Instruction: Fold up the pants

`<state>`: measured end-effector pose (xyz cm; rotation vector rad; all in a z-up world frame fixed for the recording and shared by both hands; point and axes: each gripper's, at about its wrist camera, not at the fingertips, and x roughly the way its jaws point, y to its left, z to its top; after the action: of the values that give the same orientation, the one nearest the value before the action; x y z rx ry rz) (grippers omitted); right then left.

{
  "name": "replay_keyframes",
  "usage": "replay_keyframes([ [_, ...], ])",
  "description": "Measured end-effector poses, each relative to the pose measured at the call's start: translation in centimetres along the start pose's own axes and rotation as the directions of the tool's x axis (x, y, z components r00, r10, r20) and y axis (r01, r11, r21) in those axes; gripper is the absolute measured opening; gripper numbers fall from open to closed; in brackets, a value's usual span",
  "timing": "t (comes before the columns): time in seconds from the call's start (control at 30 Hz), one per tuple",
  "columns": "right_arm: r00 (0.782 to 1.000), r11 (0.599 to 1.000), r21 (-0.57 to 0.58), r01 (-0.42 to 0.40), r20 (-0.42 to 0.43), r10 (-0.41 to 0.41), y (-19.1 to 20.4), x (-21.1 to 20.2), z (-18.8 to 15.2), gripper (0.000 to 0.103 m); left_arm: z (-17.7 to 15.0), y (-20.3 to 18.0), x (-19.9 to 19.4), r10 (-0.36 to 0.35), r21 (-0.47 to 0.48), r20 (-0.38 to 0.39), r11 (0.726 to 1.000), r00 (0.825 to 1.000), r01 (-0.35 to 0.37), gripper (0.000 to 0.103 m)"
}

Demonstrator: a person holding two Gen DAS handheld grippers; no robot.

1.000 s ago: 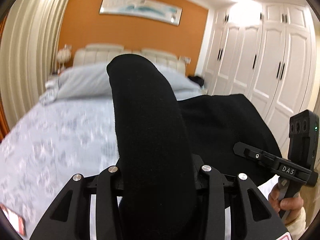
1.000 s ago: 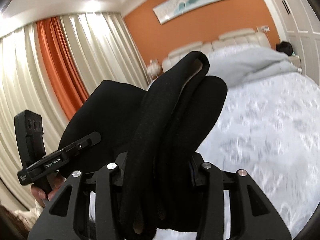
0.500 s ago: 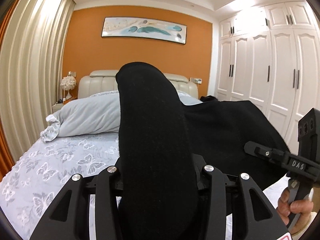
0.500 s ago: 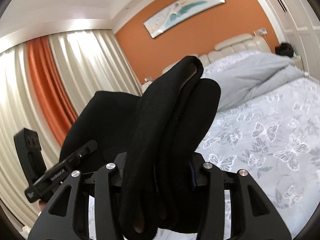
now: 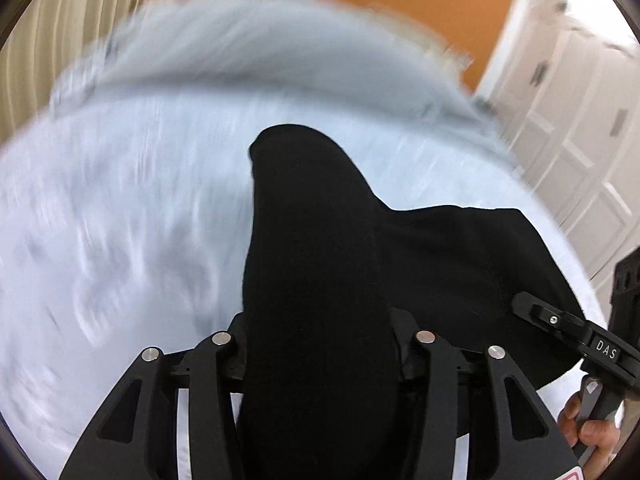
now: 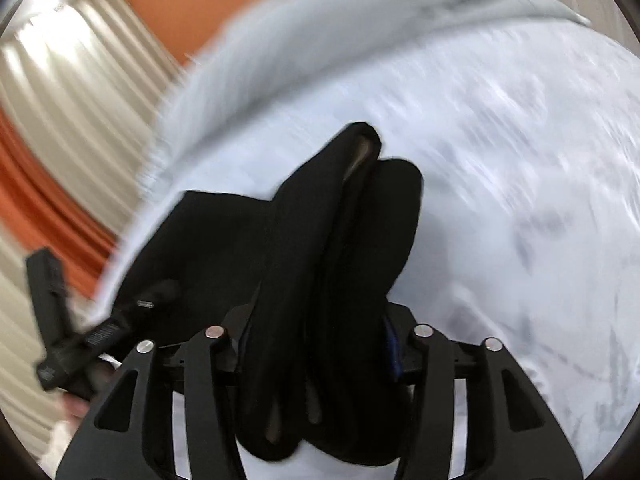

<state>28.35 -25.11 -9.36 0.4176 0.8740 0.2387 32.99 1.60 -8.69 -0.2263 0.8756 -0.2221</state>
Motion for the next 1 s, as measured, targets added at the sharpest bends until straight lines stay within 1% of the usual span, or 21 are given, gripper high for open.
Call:
replay_keyframes([
  [0.07,0.999,0.999,0.047,-0.023,0.029,0.022,-2.1,-1.2,-0.4,0.071,-1.0,3.0,0.3,-0.050,-0.105,0.014,0.993,0.999,0.051,0.061],
  [0.13,0.988,0.997,0.055,0.051,0.143,-0.059,-2.6,-5.4,0.0,0.068,-0.9,5.2,-3.0,-0.044,-0.195,0.087,0.979,0.995,0.060,0.060],
  [0.17,0.980,0.997,0.034,0.062,0.185,-0.068,-2.2,-6.6,0.3,0.057,-0.5,5.3,-5.1,-0.014,-0.198,0.145,0.979,0.989,0.043,0.057],
  [0.23,0.968,0.994,-0.091,0.053,0.248,-0.029,1.2,-9.9,1.8,0.047,1.1,4.3,-9.6,0.048,-0.140,0.282,0.990,0.958,-0.008,0.057],
  [0.27,0.966,0.988,-0.148,0.049,0.258,-0.009,3.3,-10.6,2.4,0.045,2.0,3.3,-11.0,0.058,-0.103,0.314,0.994,0.948,-0.027,0.058],
  [0.33,0.967,0.971,-0.234,0.048,0.256,0.014,6.7,-10.2,3.1,0.045,3.5,1.3,-11.6,0.059,-0.050,0.322,0.998,0.945,-0.046,0.065],
  [0.43,0.983,0.955,-0.278,0.099,0.174,-0.051,8.2,-5.7,3.1,0.043,4.2,-1.9,-9.2,0.083,0.006,0.274,0.996,0.958,-0.088,0.078],
  [0.47,0.985,0.950,-0.279,0.142,0.137,-0.107,7.4,-3.2,2.6,0.043,3.8,-2.4,-6.6,0.106,0.014,0.215,0.994,0.971,-0.111,0.079],
  [0.5,0.979,0.942,-0.269,0.202,0.050,-0.196,5.6,0.3,1.8,0.043,3.4,-2.4,-3.9,0.130,0.022,0.151,0.991,0.980,-0.135,0.079],
  [0.53,0.976,0.940,-0.266,0.214,0.014,-0.219,4.0,2.1,0.8,0.043,2.8,-1.6,-1.0,0.166,0.027,0.085,0.985,0.982,-0.169,0.078],
  [0.57,0.980,0.943,-0.268,0.198,0.065,-0.187,3.9,1.2,0.2,0.043,1.7,-0.7,2.5,0.226,0.031,-0.001,0.974,0.974,-0.226,0.077],
  [0.6,0.979,0.940,-0.273,0.203,0.073,-0.190,4.5,0.1,0.2,0.043,0.6,0.2,3.6,0.212,0.011,-0.001,0.977,0.977,-0.212,0.078],
  [0.63,0.979,0.943,-0.264,0.200,0.089,-0.183,5.2,-1.5,0.2,0.046,0.3,0.5,3.0,0.196,-0.023,0.043,0.981,0.980,-0.195,0.078],
  [0.7,0.987,0.952,-0.274,0.134,0.125,-0.103,6.1,-4.3,-0.1,0.047,0.3,0.8,0.7,0.162,-0.052,0.064,0.986,0.985,-0.159,0.074],
  [0.73,0.982,0.944,-0.292,0.154,0.147,-0.115,6.3,-5.2,-0.5,0.059,0.0,0.8,-0.8,0.150,-0.059,0.086,0.988,0.985,-0.145,0.075],
  [0.77,0.976,0.937,-0.294,0.191,0.161,-0.148,6.0,-5.6,-0.7,0.078,-0.4,1.2,-2.5,0.162,-0.073,0.133,0.986,0.978,-0.153,0.078],
  [0.8,0.973,0.937,-0.284,0.206,0.164,-0.164,5.5,-5.7,-0.9,0.084,-0.2,1.7,-2.8,0.180,-0.077,0.148,0.982,0.972,-0.171,0.084],
  [0.83,0.973,0.943,-0.262,0.206,0.156,-0.169,4.7,-5.8,-1.2,0.085,-0.4,2.0,-3.5,0.183,-0.071,0.145,0.982,0.972,-0.175,0.088],
  [0.9,0.982,0.966,-0.183,0.182,0.079,-0.170,2.3,-5.1,-1.3,0.085,-0.9,3.0,-3.4,0.135,-0.081,0.071,0.988,0.988,-0.129,0.089],
  [0.97,0.995,0.993,-0.062,0.096,-0.036,-0.098,-0.2,-3.4,-1.9,0.085,-2.1,4.1,-1.7,0.068,-0.134,-0.054,0.988,0.996,-0.075,0.091],
  [1.0,0.996,0.998,-0.027,0.061,-0.070,-0.063,-1.0,-2.1,-1.9,0.085,-2.4,4.5,-1.1,0.042,-0.164,-0.080,0.985,0.996,-0.055,0.093],
])
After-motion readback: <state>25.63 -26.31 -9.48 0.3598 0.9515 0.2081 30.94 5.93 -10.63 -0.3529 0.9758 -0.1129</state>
